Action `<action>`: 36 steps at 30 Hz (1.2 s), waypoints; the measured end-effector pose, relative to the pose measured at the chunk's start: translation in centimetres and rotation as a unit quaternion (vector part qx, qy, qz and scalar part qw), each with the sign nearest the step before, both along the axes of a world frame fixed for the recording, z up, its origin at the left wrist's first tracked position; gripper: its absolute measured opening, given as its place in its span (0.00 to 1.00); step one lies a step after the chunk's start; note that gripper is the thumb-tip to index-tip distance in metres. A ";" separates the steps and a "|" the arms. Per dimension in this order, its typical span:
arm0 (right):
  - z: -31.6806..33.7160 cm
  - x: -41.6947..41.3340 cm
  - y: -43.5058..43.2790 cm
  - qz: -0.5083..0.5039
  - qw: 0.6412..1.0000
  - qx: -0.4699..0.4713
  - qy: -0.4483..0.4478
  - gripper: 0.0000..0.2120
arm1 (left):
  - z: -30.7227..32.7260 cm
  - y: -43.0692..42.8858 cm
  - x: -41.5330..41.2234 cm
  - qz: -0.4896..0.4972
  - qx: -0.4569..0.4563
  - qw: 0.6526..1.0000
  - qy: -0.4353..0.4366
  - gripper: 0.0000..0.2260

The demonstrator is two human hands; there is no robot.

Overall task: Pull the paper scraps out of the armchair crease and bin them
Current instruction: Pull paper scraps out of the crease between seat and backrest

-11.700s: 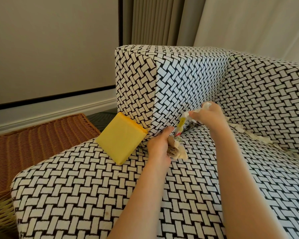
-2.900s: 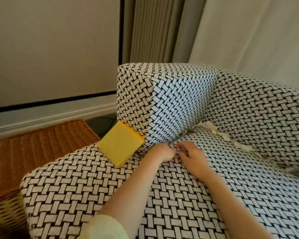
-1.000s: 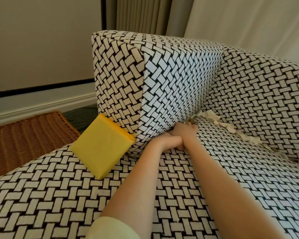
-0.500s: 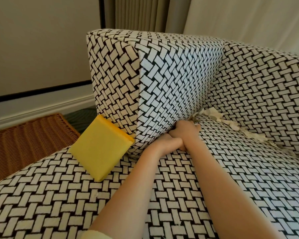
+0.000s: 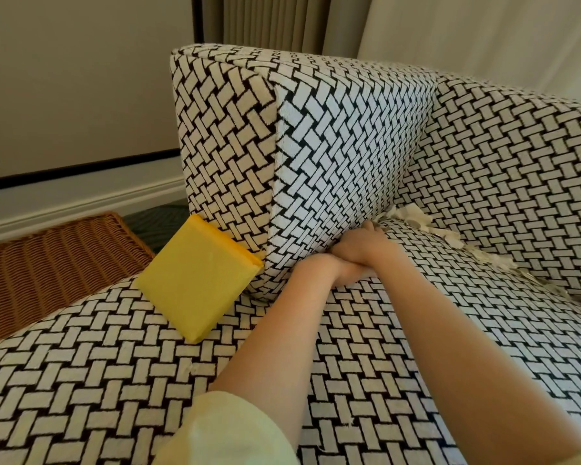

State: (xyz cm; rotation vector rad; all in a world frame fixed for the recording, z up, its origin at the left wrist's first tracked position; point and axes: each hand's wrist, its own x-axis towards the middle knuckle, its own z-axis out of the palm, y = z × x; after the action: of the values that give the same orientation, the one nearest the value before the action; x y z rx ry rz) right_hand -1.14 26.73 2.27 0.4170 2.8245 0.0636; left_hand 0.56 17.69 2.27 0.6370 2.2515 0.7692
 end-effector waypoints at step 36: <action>-1.7 -1.4 1.3 0.005 0.999 -0.023 0.047 0.21 | -1.8 1.1 -1.2 0.016 -0.043 0.995 0.089 0.33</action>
State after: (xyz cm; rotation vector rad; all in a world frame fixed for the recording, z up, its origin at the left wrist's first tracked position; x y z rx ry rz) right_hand -2.49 27.99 0.60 0.4057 2.9138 -0.0190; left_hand -0.63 18.84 0.44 0.6528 2.4475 0.6490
